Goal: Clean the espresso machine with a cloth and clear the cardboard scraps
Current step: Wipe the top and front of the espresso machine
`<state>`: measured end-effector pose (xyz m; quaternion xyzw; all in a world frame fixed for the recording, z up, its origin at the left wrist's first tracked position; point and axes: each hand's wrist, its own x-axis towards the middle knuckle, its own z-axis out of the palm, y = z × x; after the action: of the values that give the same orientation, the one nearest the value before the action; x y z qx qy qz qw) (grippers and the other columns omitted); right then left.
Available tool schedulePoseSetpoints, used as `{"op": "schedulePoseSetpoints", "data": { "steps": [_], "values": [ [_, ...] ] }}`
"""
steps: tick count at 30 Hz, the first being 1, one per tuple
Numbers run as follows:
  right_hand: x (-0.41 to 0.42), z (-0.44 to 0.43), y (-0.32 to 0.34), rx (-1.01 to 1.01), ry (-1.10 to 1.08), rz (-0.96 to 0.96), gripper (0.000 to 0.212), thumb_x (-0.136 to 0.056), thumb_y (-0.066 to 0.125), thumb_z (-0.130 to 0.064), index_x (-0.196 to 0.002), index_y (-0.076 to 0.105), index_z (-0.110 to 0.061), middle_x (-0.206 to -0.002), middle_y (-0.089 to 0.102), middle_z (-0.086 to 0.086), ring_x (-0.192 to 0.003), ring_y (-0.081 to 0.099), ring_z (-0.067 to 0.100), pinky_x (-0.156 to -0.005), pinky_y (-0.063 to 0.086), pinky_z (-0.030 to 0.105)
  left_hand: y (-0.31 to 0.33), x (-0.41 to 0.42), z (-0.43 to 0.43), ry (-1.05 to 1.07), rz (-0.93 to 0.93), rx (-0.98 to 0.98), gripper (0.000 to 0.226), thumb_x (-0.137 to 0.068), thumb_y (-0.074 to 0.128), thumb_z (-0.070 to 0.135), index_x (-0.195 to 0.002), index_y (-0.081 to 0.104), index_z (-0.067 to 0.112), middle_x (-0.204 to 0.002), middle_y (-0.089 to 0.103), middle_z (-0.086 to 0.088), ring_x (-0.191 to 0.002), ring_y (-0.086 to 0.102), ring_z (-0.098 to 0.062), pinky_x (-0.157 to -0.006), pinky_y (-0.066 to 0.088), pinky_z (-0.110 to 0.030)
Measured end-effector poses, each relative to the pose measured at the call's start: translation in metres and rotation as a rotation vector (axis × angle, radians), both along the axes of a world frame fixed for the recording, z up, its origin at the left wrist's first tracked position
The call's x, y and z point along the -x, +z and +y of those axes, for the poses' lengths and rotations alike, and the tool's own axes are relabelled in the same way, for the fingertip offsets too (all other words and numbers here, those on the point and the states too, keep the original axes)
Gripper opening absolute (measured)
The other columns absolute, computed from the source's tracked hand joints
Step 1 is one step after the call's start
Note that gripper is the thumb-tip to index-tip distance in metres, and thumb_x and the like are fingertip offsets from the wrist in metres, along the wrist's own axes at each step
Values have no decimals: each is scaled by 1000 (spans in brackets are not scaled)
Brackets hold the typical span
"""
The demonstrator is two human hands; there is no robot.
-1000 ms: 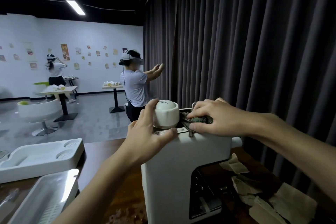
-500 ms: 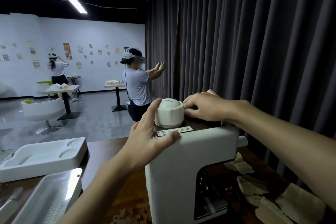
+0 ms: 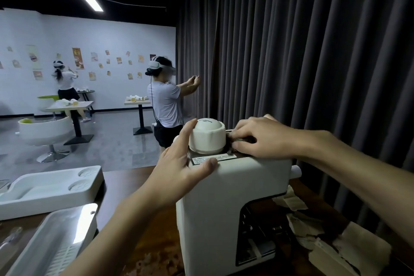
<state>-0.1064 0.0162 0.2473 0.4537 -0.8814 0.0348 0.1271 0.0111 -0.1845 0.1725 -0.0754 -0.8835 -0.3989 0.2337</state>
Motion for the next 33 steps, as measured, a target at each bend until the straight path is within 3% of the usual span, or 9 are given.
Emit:
{"op": "schedulePoseSetpoints", "data": {
  "steps": [7, 11, 14, 18, 24, 29, 33],
  "values": [
    [-32, 37, -4, -2, -4, 77, 39, -97, 42, -51, -131, 56, -39, -133, 50, -26, -124, 38, -7, -110, 20, 33, 1, 0, -1, 7, 2, 19, 94, -70, 49, 78, -151, 7, 54, -148, 31, 25, -142, 36, -11, -118, 29, -50],
    [-13, 20, 1, -66, -52, 117, 36, -99, 37, -47, -116, 65, -32, -125, 59, -16, -117, 50, 5, -103, 25, 37, -1, 0, -3, -2, 3, 25, 93, -71, 49, 78, -149, 6, 55, -150, 35, 21, -140, 40, -12, -117, 30, -50],
    [11, 0, 5, -83, -118, 79, 32, -99, 40, -44, -115, 66, -35, -125, 61, -15, -119, 51, 13, -98, 24, 39, -2, 1, -3, -14, 3, 19, 91, -71, 50, 77, -149, 6, 57, -148, 32, 26, -140, 38, -11, -118, 30, -50],
    [28, -17, 6, -63, -171, 29, 30, -98, 43, -41, -109, 69, -31, -115, 66, -8, -115, 54, 19, -98, 26, 41, -3, 4, -6, -25, 8, 3, 90, -73, 52, 76, -149, 7, 57, -155, 35, 18, -139, 41, -14, -117, 32, -51],
    [4, 0, 5, -70, -172, 60, 41, -96, 40, -56, -124, 63, -35, -128, 61, -10, -125, 50, 17, -102, 26, 40, 0, 1, -7, -51, 2, 24, 94, -72, 53, 79, -150, 7, 55, -156, 32, 18, -141, 37, -10, -118, 32, -45],
    [-32, 29, -3, -33, -71, 98, 59, -89, 34, -69, -130, 57, -35, -132, 55, -18, -124, 44, 4, -110, 22, 38, 7, -5, -20, -185, -92, -37, 105, -66, 69, 73, -149, 6, 61, -152, 22, 33, -141, 24, 10, -115, 25, -26],
    [-43, 42, -21, 71, -14, 160, 65, -86, 22, -70, -129, 58, -35, -130, 53, -24, -121, 42, -1, -106, 22, 31, 22, -5, -53, -334, -279, 34, 124, -53, 88, 66, -145, 4, 70, -152, 14, 41, -146, 8, 12, -119, 19, -29]
  ]
}}
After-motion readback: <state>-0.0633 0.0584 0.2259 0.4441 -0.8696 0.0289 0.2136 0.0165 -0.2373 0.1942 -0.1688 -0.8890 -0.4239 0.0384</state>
